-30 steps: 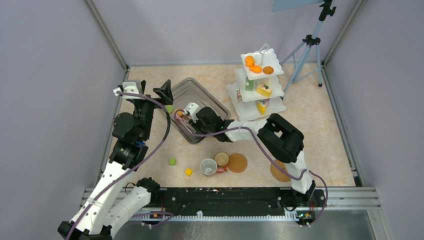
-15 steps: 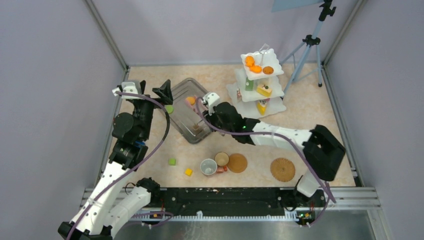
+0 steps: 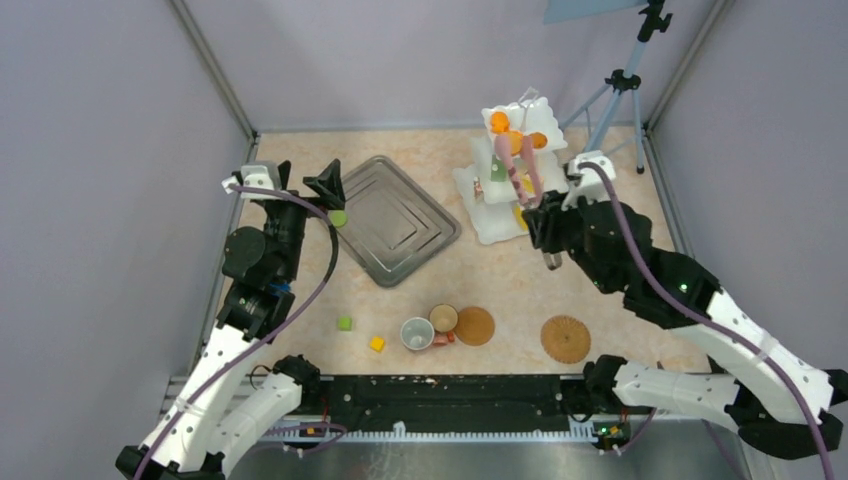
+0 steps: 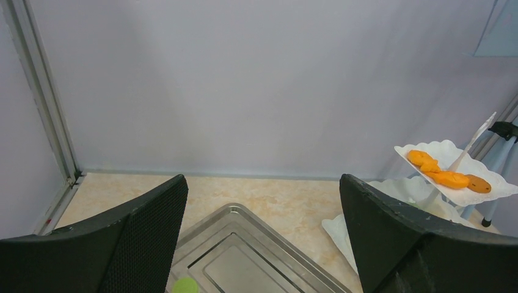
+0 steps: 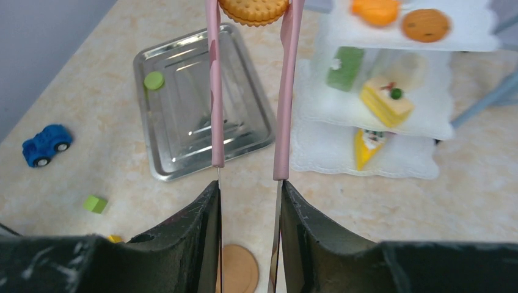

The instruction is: Serve the afternoon tea

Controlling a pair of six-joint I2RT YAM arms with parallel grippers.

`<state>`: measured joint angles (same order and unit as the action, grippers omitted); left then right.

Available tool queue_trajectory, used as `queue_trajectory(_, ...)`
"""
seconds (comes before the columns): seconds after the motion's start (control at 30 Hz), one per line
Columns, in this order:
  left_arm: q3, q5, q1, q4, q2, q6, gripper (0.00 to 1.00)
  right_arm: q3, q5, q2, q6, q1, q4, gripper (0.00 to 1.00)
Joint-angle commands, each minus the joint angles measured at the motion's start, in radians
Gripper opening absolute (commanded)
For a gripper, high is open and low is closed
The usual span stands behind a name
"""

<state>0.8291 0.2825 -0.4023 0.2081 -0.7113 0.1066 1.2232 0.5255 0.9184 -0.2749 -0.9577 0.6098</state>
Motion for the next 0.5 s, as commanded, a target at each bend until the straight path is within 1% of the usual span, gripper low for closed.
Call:
queue_trajectory(0.0,0.027,-0.014,0.003,0.028,0.0,0.013,0.99,0.103,0.187,-0.023,-0.005,0.03,0.206,0.14)
queue_trajectory(0.1,0.03,-0.016,0.002,0.026,-0.003,0.015,0.99,0.13,0.198,-0.015,0.05,0.095,0.21,0.13)
queue_trajectory(0.3,0.027,-0.006,0.002,0.025,0.0,0.012,0.99,0.139,-0.023,0.051,0.129,0.335,0.106,0.11)
queue_trajectory(0.47,0.027,-0.009,0.001,0.027,0.0,0.014,0.99,0.161,-0.129,0.132,0.163,0.426,0.038,0.11)
